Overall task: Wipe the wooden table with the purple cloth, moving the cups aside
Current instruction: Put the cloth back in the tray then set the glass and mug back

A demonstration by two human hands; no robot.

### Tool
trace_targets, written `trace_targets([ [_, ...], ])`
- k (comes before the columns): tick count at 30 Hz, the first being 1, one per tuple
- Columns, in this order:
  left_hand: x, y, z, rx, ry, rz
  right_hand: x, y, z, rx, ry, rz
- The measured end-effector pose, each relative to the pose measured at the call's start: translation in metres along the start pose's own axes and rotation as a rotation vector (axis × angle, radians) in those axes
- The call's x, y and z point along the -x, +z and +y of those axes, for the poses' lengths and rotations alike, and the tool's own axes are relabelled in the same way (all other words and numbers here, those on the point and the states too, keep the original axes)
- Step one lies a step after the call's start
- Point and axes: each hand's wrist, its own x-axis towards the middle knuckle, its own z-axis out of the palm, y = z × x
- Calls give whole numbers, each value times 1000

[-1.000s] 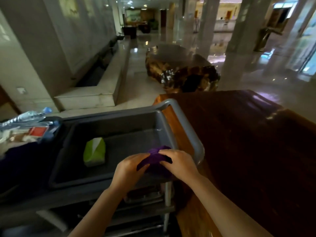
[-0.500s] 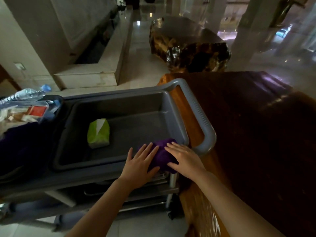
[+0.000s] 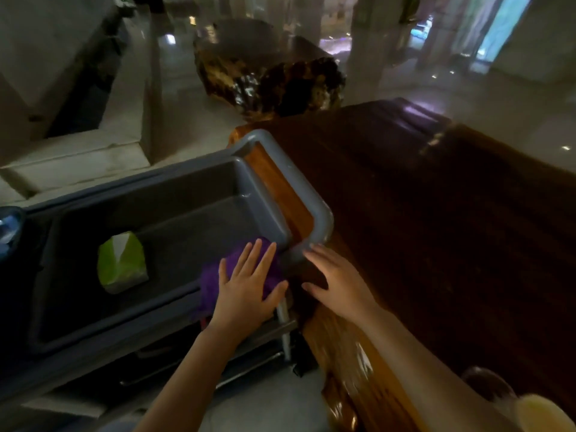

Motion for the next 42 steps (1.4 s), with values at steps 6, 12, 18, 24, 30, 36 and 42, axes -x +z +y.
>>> trace_targets([
  [6,-11,56,97,194,307,-120,128,-25,58,-128,516,160],
  [12,-4,133,187,354,316,-508,254,-35,110,-123,923,351],
  [18,19,194,250,534,85,-784,339,-36,145,-72,1176,488],
  [24,28,220,283,706,-344,-639,375,-33,188,-312,1338,349],
  [30,39,229,303,852,-629,-451,377,-28,218,-525,1241,254],
  [36,40,230,304,948,-680,-442,375,-23,228,-592,1221,365],
  [42,28,232,305,948,-596,-547,384,-23,232,-642,1289,522],
])
